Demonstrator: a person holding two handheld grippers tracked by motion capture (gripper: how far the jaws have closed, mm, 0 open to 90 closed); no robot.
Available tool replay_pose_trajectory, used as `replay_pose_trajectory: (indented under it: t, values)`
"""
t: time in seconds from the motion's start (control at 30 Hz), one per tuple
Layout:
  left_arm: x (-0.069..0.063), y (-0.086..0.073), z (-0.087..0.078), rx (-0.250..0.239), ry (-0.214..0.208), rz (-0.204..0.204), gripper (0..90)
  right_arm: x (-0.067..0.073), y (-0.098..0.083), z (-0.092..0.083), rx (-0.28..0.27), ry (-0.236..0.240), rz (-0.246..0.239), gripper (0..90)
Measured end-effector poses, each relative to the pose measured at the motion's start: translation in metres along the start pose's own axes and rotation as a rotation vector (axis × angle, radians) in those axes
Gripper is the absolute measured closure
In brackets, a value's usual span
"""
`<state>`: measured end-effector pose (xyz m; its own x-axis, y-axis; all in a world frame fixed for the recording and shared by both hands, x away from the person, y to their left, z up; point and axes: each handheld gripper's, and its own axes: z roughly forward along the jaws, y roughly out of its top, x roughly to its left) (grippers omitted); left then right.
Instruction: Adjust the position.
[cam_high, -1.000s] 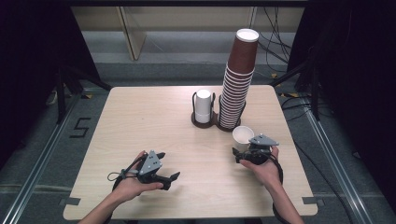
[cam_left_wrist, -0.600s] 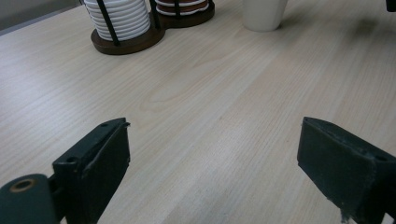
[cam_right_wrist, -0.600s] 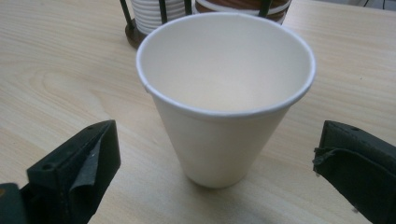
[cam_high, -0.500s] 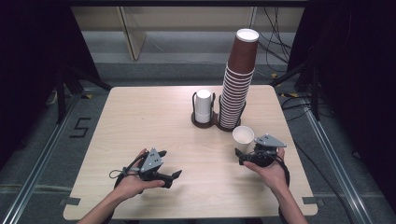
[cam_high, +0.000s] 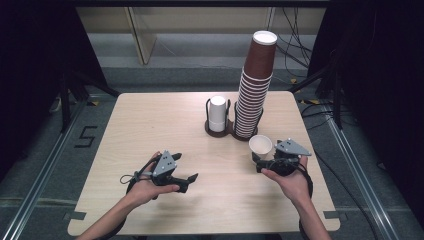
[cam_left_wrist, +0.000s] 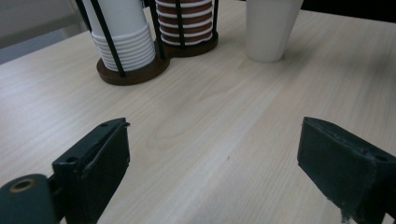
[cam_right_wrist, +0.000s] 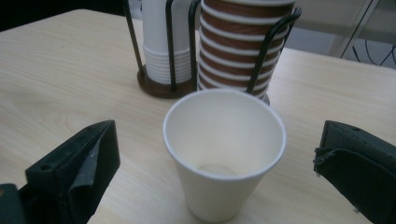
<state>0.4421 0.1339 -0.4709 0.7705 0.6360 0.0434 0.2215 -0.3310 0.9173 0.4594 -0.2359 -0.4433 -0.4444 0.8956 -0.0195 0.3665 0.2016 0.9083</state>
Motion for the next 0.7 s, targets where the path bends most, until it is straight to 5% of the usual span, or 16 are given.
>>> replay_pose_trajectory:
  t: [0.3,0.33,0.7]
  values:
    - [0.003,0.036,0.015,-0.085,0.009,0.039,8.7,-0.005,0.026,-0.005,-0.072,-0.004,-0.027,0.4]
    - [0.004,0.041,0.016,-0.077,0.015,0.048,8.7,-0.002,0.029,-0.007,-0.045,0.007,0.026,0.4]
    - [0.009,0.086,0.035,-0.144,0.038,0.118,8.6,-0.006,0.054,-0.001,-0.087,0.003,0.039,0.4]
